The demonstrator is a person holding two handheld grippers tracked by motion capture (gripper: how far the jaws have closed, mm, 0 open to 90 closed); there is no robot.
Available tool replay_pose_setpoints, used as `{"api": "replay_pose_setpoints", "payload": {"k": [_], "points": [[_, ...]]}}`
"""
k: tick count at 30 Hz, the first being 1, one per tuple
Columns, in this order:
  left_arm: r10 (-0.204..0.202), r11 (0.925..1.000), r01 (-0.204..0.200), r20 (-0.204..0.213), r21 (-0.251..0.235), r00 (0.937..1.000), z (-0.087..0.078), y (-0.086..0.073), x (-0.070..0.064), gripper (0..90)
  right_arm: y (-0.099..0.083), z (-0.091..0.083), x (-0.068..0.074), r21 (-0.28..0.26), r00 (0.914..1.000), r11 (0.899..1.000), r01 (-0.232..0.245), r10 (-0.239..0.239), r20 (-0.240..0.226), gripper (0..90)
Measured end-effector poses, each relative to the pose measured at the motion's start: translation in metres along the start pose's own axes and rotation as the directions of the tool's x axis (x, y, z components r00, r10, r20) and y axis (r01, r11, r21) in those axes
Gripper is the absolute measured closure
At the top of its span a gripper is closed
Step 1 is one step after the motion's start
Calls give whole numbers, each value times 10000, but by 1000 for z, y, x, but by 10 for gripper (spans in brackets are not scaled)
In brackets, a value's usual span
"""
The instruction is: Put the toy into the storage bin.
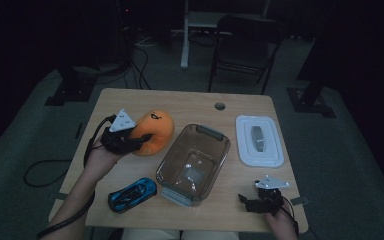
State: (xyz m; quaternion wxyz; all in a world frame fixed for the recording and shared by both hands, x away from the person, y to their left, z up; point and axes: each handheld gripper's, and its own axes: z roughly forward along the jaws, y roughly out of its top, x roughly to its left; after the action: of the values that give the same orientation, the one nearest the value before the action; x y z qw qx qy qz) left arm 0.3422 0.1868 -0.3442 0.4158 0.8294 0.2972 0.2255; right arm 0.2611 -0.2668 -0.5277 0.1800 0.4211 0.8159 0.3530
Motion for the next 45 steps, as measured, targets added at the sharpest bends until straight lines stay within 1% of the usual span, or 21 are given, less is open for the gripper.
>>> {"api": "replay_pose_setpoints", "payload": {"k": [3,6,10,13,14,15,16,17,18,23,24,26,28,30,33,34,36,38,40,42,45], "points": [[265,9996,-262,318,-86,9991,2,10,-3,602,0,0,0,-1,10000,10000,5,-5,-2,138],[639,9979,-632,510,-148,9967,6,21,-9,601,0,0,0,1,10000,10000,13,-13,-3,138],[852,9961,-830,891,-283,9924,14,32,-17,601,0,0,0,-4,10000,10000,-5,5,-8,138],[1153,9933,-1130,1195,-261,9861,25,40,-27,598,0,0,0,-2,10000,10000,1,-1,-5,138],[1314,9912,-1282,1299,-325,9828,28,43,-31,597,0,0,0,-4,10000,10000,-3,3,-2,138],[1319,9911,-1284,1394,-340,9814,31,45,-33,598,0,0,0,-5,10000,10000,-5,5,-1,138],[1479,9890,-1447,1521,-316,9772,34,48,-37,598,0,0,0,-4,10000,10000,0,0,-3,138],[1479,9890,-1447,1521,-316,9772,34,48,-37,598,0,0,0,-4,10000,10000,0,0,-3,138],[1645,9864,-1626,1688,-250,9718,40,51,-43,598,0,0,0,-7,10000,10000,-8,8,-2,138],[1943,9803,-1976,2085,-48,9585,58,58,-55,598,0,0,0,-4,10000,10000,13,-13,-1,138],[1975,9795,-2016,2153,-29,9564,61,59,-57,598,0,0,0,-8,10000,10000,8,-8,-1,138],[2119,9757,-2189,2324,46,9493,67,60,-63,598,0,0,0,-12,10000,10000,3,-3,0,138],[2205,9721,-2336,2580,213,9407,74,60,-66,597,0,0,0,-10,10000,10000,7,-7,-1,138],[2280,9683,-2467,2648,392,9370,80,59,-69,597,0,0,0,-9,10000,10000,2,-2,-1,138],[2258,9663,-2507,2757,580,9344,88,56,-71,597,0,0,0,-11,10000,10000,3,-3,-2,138],[2164,9672,-2446,2816,687,9348,91,55,-71,597,0,0,0,-11,10000,10000,9,-9,-2,138],[2152,9656,-2473,2871,802,9334,96,52,-71,596,0,0,0,-16,10000,10000,5,-5,-4,138],[2126,9638,-2500,2984,927,9305,101,48,-73,595,0,0,0,-10,10000,10000,9,-9,-2,138],[2155,9595,-2593,3063,1099,9272,106,45,-76,591,0,0,0,-8,10000,10000,17,-17,0,138],[2229,9531,-2739,3139,1286,9229,111,43,-79,590,0,0,0,-6,10000,10000,6,-6,-1,138],[2249,9488,-2810,3159,1445,9217,117,42,-82,589,0,0,0,-2,10000,10000,7,-7,-2,138]]}}
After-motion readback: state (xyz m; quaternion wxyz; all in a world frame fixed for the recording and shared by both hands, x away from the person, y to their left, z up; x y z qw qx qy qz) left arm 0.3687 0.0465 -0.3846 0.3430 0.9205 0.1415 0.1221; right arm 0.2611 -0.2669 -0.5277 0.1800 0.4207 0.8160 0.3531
